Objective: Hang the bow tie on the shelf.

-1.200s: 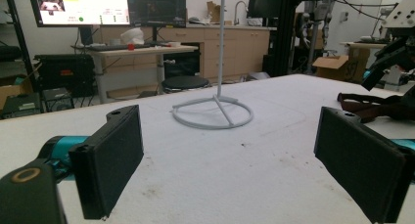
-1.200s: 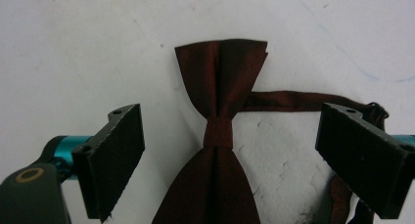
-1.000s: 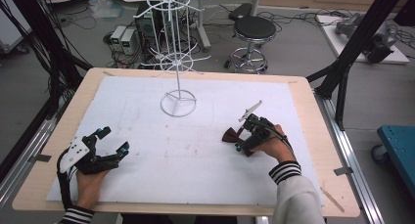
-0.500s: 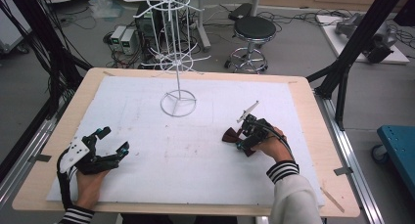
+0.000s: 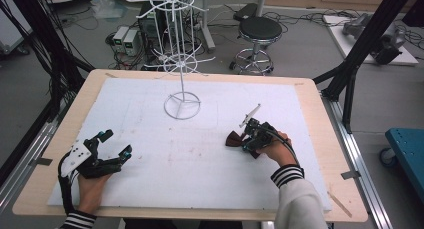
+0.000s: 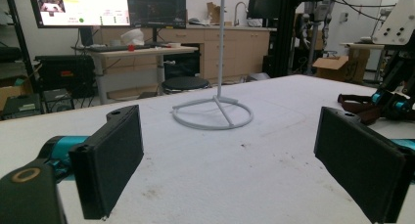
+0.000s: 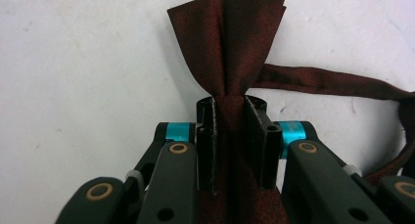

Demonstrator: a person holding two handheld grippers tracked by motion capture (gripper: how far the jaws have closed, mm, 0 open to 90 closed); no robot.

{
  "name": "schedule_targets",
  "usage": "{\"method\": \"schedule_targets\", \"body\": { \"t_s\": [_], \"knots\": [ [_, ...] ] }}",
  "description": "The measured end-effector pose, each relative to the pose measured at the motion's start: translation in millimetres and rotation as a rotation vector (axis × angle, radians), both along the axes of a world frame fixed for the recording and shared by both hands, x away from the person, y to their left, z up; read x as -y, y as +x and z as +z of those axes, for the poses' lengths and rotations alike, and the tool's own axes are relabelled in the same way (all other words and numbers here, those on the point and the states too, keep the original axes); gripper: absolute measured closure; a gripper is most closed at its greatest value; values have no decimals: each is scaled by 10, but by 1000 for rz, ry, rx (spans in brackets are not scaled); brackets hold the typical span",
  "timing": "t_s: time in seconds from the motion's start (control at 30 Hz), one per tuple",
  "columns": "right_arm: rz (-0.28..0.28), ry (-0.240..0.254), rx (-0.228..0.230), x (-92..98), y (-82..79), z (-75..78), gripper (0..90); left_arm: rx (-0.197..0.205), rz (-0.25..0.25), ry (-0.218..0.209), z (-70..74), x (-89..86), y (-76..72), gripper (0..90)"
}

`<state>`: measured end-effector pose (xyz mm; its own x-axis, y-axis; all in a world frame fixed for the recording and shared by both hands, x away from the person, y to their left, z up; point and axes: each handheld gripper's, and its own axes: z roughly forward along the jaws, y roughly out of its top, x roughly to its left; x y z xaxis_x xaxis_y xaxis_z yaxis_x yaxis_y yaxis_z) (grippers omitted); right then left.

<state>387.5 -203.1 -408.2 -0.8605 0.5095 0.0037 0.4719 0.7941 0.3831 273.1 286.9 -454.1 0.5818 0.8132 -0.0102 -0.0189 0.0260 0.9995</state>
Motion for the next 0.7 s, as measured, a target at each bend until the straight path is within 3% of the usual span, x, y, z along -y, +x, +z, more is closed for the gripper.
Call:
{"method": "schedule_targets", "body": {
  "t_s": [0.23, 0.5, 0.7],
  "knots": [
    [2, 49, 13, 6, -8, 47, 765, 2, 0, -2, -1, 0, 0, 113],
    [-54, 215, 68, 49, -21, 193, 765, 2, 1, -3, -1, 0, -2, 113],
    [-64, 307, 123, 85, -32, 283, 764, 3, 1, -6, -2, 0, -2, 113]
  ]
}}
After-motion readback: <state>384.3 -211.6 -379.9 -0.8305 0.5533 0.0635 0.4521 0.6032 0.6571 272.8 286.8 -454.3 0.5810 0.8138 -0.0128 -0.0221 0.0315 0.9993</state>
